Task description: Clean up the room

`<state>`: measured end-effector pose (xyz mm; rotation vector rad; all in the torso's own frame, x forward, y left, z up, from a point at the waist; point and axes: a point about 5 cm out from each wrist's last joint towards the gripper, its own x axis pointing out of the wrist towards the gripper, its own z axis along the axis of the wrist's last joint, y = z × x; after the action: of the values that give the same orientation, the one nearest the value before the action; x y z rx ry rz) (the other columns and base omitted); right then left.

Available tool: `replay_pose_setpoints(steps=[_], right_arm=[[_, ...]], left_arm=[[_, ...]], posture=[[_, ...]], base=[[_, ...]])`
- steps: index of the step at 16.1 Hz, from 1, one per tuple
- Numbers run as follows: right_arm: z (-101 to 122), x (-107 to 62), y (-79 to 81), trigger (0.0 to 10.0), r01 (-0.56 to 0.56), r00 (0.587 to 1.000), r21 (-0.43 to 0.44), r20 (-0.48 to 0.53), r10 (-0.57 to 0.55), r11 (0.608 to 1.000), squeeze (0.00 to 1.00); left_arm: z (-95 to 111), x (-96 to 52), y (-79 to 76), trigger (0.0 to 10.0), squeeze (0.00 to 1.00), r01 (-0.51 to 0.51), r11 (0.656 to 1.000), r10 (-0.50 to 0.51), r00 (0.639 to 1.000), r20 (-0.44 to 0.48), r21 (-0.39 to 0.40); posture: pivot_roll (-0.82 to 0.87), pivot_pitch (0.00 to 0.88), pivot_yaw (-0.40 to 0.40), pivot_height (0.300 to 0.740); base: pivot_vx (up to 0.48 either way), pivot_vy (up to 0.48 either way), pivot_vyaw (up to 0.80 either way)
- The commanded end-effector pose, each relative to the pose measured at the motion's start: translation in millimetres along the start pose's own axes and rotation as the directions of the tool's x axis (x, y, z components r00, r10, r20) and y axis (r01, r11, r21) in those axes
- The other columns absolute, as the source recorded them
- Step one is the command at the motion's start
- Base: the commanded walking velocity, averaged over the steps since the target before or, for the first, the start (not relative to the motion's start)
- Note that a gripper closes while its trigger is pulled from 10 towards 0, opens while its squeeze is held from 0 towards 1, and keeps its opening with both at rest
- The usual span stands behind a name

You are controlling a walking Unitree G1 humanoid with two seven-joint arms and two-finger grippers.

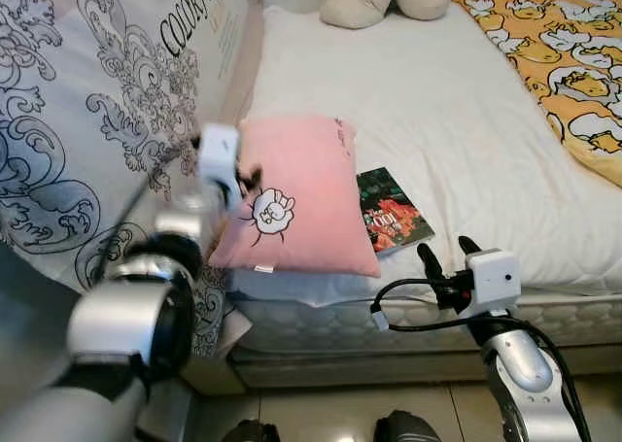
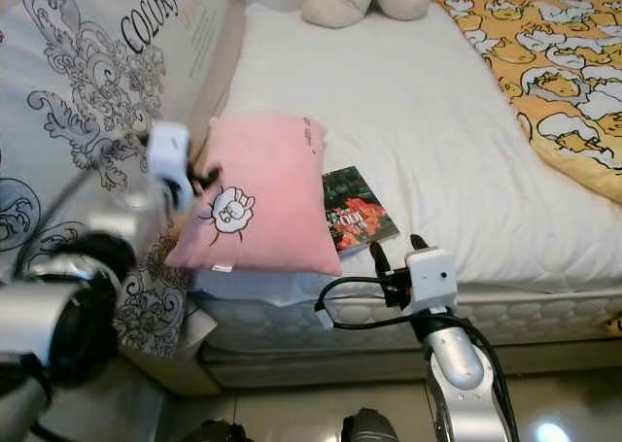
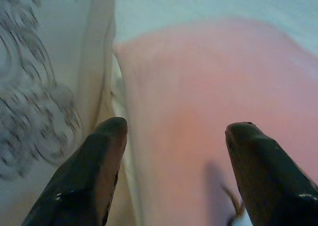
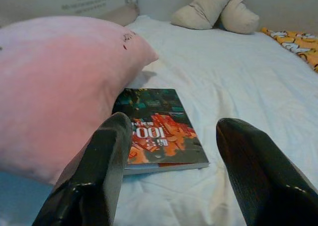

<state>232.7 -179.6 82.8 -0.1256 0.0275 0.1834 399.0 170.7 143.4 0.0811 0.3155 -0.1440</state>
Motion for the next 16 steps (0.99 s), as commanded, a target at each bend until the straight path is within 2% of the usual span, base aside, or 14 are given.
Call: replay_pose_setpoints(steps=[1,2,3,4,6,8,10,11,12,13,16], right_arm=[[10,2.7,4.1,10.0,-0.031,0.999,0.020,0.034,0.030,0.999,0.00],[11,2.5,4.8,10.0,-0.041,0.999,0.015,0.037,0.040,0.999,0.00],[11,2.1,5.7,10.0,-0.055,0.998,0.015,0.036,0.055,0.998,0.00],[11,1.9,5.8,10.0,-0.061,0.998,0.013,0.035,0.060,0.998,0.00],[11,2.1,6.4,10.0,-0.070,0.997,0.010,0.033,0.069,0.998,0.00],[13,0.6,7.8,10.0,-0.076,0.997,0.013,0.032,0.076,0.997,0.00],[14,-1.8,9.3,10.0,-0.081,0.996,0.013,0.030,0.081,0.997,0.00],[15,-2.6,8.8,10.0,-0.081,0.996,0.011,0.030,0.081,0.997,0.00],[16,-2.5,8.1,10.0,-0.079,0.996,0.010,0.031,0.079,0.997,0.00],[16,-2.3,7.4,10.0,-0.076,0.997,0.009,0.031,0.075,0.997,0.00],[18,-3.0,8.9,10.0,-0.074,0.997,0.017,0.028,0.073,0.997,0.00]], left_arm=[[1,-0.4,3.0,10.0,1.00,0.009,1.000,-0.010,1.000,-0.028,-0.021],[0,-0.5,3.2,10.0,1.00,0.015,0.999,-0.017,0.999,-0.042,-0.034],[-2,-0.5,1.7,10.0,1.00,0.033,0.996,-0.039,0.997,-0.073,-0.086],[-4,-0.4,0.2,10.0,1.00,0.040,0.995,-0.048,0.995,-0.089,-0.089],[-14,-0.7,-3.3,10.0,1.00,0.045,0.997,-0.055,0.987,-0.153,-0.065],[-27,-1.7,-5.5,10.0,1.00,0.029,1.000,-0.028,0.977,-0.210,0.002],[-41,-3.1,-9.8,10.0,1.00,0.025,1.000,-0.028,0.967,-0.252,-0.013],[-52,-4.1,-15.0,10.0,0.20,0.013,0.998,-0.028,0.961,-0.274,-0.054],[-58,-4.7,-19.7,10.0,0.00,0.022,0.998,-0.036,0.955,-0.294,-0.051],[-65,-5.8,-22.9,10.0,0.00,0.026,0.999,-0.031,0.948,-0.317,-0.018],[-79,-9.1,-24.7,10.0,0.00,0.010,0.998,-0.029,0.935,-0.353,-0.056]], posture=[[-0.23,0.000,0.088,0.704],[-0.23,0.000,0.085,0.704],[-0.23,0.000,0.084,0.704],[-0.23,0.000,0.084,0.704],[-0.24,0.000,0.086,0.704],[-0.26,0.007,0.089,0.704],[-0.28,0.016,0.095,0.704],[-0.29,0.017,0.094,0.704],[-0.30,0.017,0.095,0.704],[-0.31,0.016,0.095,0.704],[-0.31,0.017,0.099,0.704]], base=[[0.000,0.000,0.00],[0.000,0.000,0.00],[0.000,0.000,0.00],[0.000,0.000,0.00],[0.000,0.000,0.00],[0.000,0.000,0.00],[0.000,0.000,0.00],[0.000,0.000,0.00],[0.000,0.000,0.00],[0.000,0.000,0.00],[0.000,0.000,0.00]])
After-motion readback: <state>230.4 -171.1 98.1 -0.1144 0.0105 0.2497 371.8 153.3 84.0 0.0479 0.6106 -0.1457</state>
